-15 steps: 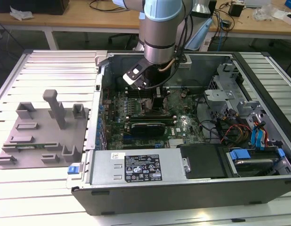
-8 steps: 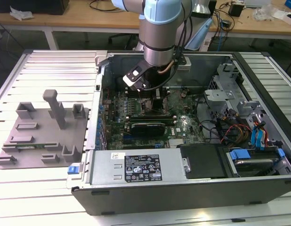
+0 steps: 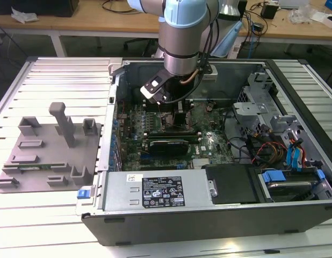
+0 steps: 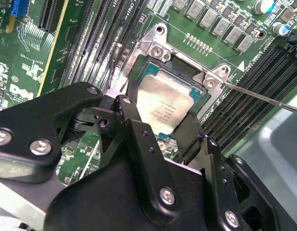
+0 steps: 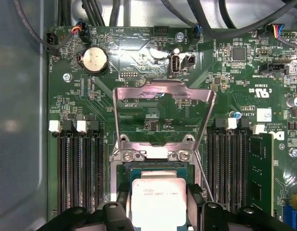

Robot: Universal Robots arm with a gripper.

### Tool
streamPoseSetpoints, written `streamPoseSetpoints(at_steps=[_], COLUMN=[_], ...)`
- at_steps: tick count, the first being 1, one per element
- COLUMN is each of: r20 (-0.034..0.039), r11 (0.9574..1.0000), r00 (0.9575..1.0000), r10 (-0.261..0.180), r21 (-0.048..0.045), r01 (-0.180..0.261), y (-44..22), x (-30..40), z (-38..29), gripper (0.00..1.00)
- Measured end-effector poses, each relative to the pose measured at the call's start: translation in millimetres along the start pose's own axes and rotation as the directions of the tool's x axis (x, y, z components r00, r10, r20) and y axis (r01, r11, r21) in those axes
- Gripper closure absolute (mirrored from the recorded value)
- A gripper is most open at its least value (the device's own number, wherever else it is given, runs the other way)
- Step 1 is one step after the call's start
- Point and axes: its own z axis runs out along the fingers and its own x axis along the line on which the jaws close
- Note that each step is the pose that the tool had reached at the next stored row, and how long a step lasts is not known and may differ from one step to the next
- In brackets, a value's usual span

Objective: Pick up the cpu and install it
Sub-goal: 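Place the cpu into insertion slot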

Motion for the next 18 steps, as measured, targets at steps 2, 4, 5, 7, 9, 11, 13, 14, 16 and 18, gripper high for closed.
streamPoseSetpoints(at_steps=[2, 4, 5, 7, 9, 11, 13, 14, 16, 18], r20=[0.0003, -0.0001, -0.0001, -0.0002, 0.0000, -0.0001, -0.0002, -0.0002, -0.0003, -0.0004], r11=[1.0000, 1.0000, 1.0000, 1.0000, 1.0000, 1.0000, 1.0000, 1.0000, 1.0000, 1.0000], r00=[1.0000, 1.0000, 1.0000, 1.0000, 1.0000, 1.0000, 1.0000, 1.0000, 1.0000, 1.0000], r10=[0.000, 0.000, 0.000, 0.000, 0.000, 0.000, 0.000, 0.000, 0.000, 0.000], r21=[0.0001, 0.0000, 0.0000, 0.0000, 0.0000, 0.0000, 0.0000, 0.0001, 0.0000, -0.0001], r01=[0.000, 0.000, 0.000, 0.000, 0.000, 0.000, 0.000, 0.000, 0.000, 0.000], y=[-0.1, -0.1, -0.1, -0.1, -0.1, -0.1, 0.0, 0.2, 0.6, 0.8], x=[0.2, 0.7, 0.9, 1.1, 1.2, 1.2, 1.3, 1.6, 2.0, 2.2], z=[1.0, 1.2, 1.2, 1.3, 1.4, 1.4, 1.5, 1.5, 1.5, 1.5], gripper=[0.45, 0.45, 0.45, 0.45, 0.45, 0.45, 0.45, 0.45, 0.45, 0.45])
